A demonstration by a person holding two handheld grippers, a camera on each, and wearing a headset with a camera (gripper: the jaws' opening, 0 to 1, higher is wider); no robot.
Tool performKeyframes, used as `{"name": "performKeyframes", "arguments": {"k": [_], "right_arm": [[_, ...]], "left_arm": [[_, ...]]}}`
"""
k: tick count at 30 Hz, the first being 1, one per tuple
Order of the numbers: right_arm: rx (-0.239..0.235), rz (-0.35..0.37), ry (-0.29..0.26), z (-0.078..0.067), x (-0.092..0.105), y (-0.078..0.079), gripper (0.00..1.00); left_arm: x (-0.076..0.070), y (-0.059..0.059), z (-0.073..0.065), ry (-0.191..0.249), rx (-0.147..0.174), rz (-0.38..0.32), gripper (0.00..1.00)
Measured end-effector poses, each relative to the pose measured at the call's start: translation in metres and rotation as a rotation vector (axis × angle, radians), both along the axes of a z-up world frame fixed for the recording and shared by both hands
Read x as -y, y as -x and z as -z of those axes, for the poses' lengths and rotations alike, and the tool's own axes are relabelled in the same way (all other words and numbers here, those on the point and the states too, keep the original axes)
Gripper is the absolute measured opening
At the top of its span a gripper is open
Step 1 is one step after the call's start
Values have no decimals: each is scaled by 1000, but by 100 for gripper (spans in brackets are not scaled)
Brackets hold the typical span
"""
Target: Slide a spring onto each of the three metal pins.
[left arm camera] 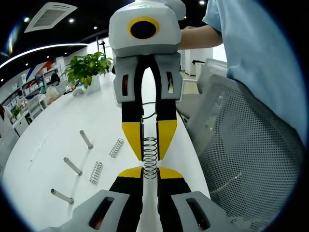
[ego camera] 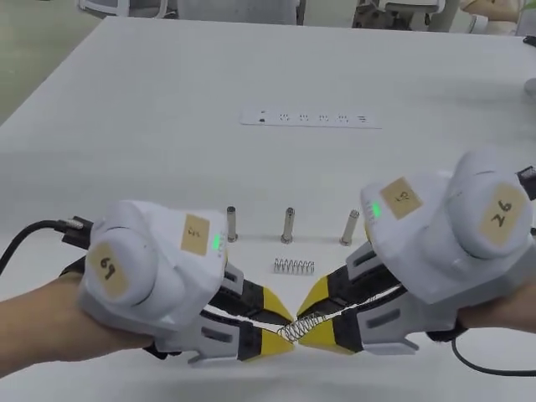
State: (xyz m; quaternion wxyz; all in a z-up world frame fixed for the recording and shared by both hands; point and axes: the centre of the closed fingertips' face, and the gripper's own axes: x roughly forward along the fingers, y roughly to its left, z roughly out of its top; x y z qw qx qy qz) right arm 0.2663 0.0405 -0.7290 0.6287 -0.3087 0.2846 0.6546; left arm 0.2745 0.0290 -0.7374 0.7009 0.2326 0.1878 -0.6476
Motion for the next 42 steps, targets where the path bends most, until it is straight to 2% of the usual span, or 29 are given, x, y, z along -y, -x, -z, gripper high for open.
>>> {"name": "performKeyframes", "arguments": {"k": [14,21,23,31,33,42], "right_arm": [[-8,24,-22,0,0,-1,8],[-8,23,-15,-1,0,-2,7],[-10,23,-16,-1,0,-2,7],[-18,18,-19,-2,-1,-1,7],[-17,16,-18,-2,-2,-1,7],[-23,19,-25,-3,-4,-3,7]], "left_arm": [[0,-1,-1,12,-11,-9,2],[0,-2,-1,25,-7,-17,3],[-1,-2,-1,39,-21,-29,3],[-2,-1,-2,51,-14,-35,3],[-2,-1,-2,55,-3,-32,3],[-5,-4,-4,81,-27,-71,4]]}}
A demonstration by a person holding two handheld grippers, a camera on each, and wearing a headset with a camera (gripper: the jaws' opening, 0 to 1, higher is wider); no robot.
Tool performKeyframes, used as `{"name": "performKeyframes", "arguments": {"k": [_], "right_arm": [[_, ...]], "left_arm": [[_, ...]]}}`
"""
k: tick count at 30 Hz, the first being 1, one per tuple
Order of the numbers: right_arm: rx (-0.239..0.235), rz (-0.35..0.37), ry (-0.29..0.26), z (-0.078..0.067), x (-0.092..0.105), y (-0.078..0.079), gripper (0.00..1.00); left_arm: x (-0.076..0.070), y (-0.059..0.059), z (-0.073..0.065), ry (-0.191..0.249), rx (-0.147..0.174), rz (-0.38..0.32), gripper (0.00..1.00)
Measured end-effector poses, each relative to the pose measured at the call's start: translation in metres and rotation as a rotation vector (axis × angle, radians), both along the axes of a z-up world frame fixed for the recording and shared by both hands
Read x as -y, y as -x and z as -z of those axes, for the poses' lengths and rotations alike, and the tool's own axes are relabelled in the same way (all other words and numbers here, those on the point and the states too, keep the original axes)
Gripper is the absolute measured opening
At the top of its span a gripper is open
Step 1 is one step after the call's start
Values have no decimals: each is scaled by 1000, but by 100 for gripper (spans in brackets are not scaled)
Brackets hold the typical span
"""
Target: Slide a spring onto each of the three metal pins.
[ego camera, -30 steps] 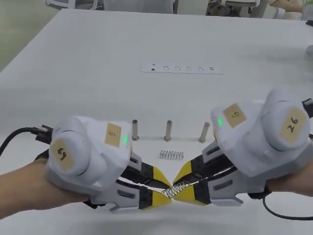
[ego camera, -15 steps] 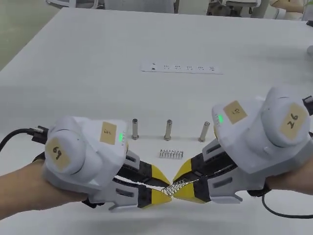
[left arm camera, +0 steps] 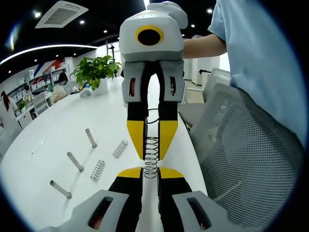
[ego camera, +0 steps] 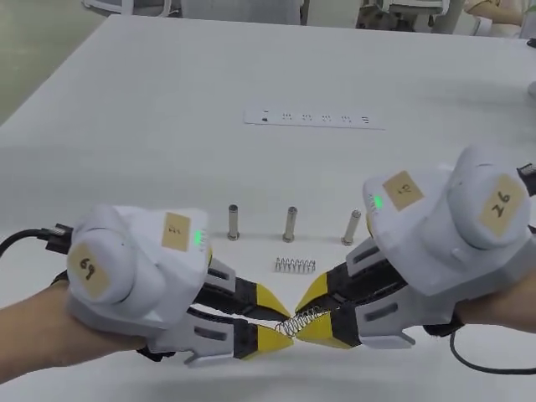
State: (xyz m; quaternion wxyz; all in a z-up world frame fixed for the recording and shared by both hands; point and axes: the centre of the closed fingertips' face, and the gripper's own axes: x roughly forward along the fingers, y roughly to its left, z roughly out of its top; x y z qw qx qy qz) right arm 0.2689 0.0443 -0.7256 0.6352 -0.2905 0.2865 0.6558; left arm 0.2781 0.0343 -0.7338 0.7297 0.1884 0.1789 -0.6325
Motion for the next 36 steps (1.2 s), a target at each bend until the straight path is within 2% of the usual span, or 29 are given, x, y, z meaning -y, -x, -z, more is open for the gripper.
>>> {"name": "performKeyframes", "arguments": {"k": [3,7,11,13,15,19,24,28,30,32,36], "right_arm": [[-6,3,-7,-1,-1,0,7],[-10,11,-11,0,-1,-1,7],[-9,18,-13,0,0,-3,7],[-9,19,-12,0,1,-3,7],[-9,20,-11,-1,1,-4,7],[-4,19,-9,-1,1,-5,7],[-2,20,-9,-2,0,-7,7],[-1,23,-7,-2,1,-11,7],[2,24,-5,-3,1,-12,7],[2,25,-6,-4,1,-13,7],[6,24,-4,-4,0,-15,7]], "left_arm": [[-2,-3,-2,22,-7,-25,7],[-5,-6,-3,30,-11,-49,11],[-8,-9,-4,50,-15,-85,25],[-10,-10,-4,51,-9,-99,27],[-12,-10,-3,54,-18,-114,31],[-17,-14,-3,74,-27,-173,45],[-24,-17,-3,83,-37,-213,49],[-31,-23,-2,91,-46,-270,61],[-35,-26,-3,98,-37,-288,63],[-38,-28,-3,105,-51,-314,66],[-43,-30,-3,116,-52,-346,73]]}}
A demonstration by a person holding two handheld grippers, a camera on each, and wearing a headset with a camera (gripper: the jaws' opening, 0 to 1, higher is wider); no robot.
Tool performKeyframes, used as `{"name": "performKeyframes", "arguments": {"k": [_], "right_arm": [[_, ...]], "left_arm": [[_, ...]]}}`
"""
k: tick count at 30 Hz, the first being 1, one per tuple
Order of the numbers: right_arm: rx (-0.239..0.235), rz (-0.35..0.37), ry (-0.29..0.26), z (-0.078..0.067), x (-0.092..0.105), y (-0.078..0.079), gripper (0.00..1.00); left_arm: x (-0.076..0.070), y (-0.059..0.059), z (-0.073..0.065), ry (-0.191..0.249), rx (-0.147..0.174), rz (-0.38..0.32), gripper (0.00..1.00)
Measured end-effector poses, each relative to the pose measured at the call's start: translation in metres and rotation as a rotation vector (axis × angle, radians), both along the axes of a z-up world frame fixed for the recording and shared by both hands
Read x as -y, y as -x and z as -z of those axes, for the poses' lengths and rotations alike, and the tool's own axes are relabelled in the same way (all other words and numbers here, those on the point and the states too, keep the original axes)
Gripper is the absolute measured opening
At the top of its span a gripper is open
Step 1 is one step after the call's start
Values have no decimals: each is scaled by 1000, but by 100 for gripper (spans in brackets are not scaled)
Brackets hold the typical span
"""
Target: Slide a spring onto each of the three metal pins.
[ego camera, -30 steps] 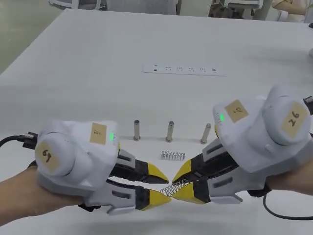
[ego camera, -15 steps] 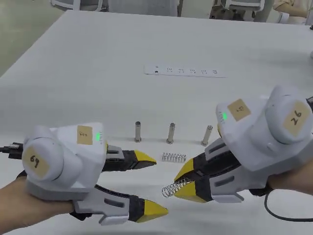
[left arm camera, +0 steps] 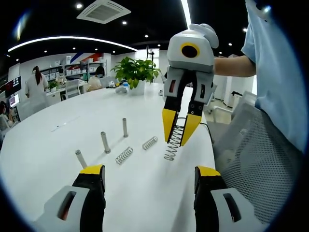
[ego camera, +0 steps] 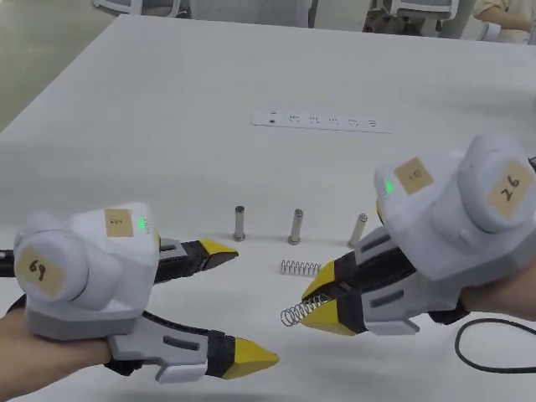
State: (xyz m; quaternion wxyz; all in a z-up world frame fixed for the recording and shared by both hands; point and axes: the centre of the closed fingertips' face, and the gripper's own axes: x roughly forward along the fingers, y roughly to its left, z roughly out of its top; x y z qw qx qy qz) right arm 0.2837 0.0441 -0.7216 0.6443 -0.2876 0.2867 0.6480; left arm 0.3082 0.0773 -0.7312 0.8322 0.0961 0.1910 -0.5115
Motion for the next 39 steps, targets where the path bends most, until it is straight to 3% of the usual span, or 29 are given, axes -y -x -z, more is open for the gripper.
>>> {"name": "performKeyframes", "arguments": {"k": [5,9,12,16,29,39], "right_arm": [[0,-3,3,0,-1,-2,7],[3,-5,10,0,-1,-4,7],[0,2,7,-1,-1,-6,7],[0,-4,14,0,-2,-6,7],[0,-20,30,-2,-5,-10,7],[-2,-35,99,-11,2,-22,7]], "left_arm": [[-9,-3,5,-6,-12,-41,80],[-17,-5,7,-4,-6,-83,89],[-22,-6,6,5,0,-109,91],[-31,-9,11,-4,-27,-156,96],[-54,-18,13,26,-33,-245,97],[-67,-22,14,16,-15,-281,96]]}}
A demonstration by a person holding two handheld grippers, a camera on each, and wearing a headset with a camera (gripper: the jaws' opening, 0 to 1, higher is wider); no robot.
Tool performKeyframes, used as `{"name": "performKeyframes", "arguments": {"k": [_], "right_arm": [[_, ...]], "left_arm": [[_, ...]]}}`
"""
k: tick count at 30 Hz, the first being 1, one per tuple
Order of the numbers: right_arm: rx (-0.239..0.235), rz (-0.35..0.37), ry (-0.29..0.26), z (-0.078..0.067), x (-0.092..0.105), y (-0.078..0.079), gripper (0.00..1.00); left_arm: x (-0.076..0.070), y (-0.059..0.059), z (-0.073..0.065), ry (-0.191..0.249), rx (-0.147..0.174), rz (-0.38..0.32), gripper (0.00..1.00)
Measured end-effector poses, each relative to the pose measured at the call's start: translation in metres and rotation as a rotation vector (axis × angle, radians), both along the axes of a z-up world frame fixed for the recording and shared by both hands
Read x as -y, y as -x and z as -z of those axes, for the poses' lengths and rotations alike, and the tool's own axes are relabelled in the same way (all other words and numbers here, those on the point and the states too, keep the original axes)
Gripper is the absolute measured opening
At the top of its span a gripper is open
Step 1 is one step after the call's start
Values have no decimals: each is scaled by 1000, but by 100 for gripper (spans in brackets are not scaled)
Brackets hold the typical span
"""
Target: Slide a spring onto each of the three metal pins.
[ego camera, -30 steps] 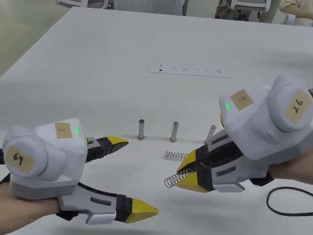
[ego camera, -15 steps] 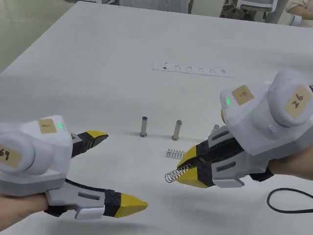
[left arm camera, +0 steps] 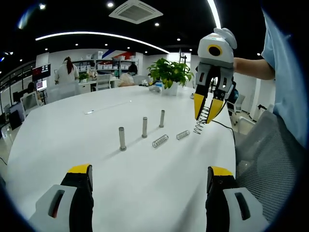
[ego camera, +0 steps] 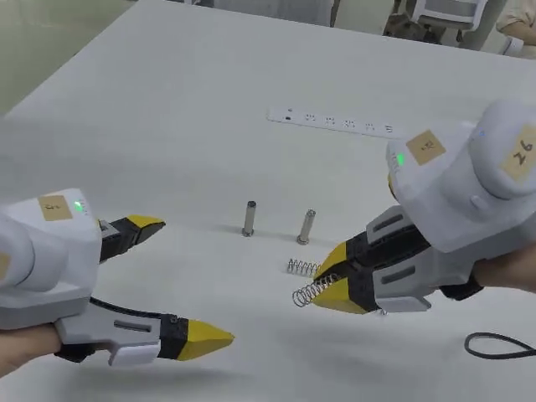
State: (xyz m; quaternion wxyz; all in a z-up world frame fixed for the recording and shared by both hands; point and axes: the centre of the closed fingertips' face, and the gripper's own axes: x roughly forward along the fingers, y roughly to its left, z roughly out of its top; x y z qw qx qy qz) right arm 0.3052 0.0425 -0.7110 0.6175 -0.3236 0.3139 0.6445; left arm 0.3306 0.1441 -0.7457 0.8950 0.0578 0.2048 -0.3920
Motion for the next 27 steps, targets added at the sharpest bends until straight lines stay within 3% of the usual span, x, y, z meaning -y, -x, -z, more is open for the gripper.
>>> {"name": "performKeyframes", "arguments": {"k": [10,27], "right_arm": [[28,-48,75,-13,-5,-32,7],[80,-138,157,-16,-24,-73,7]], "left_arm": [[-1,-1,0,-1,4,3,94],[-3,-3,2,-6,5,13,92]]}}
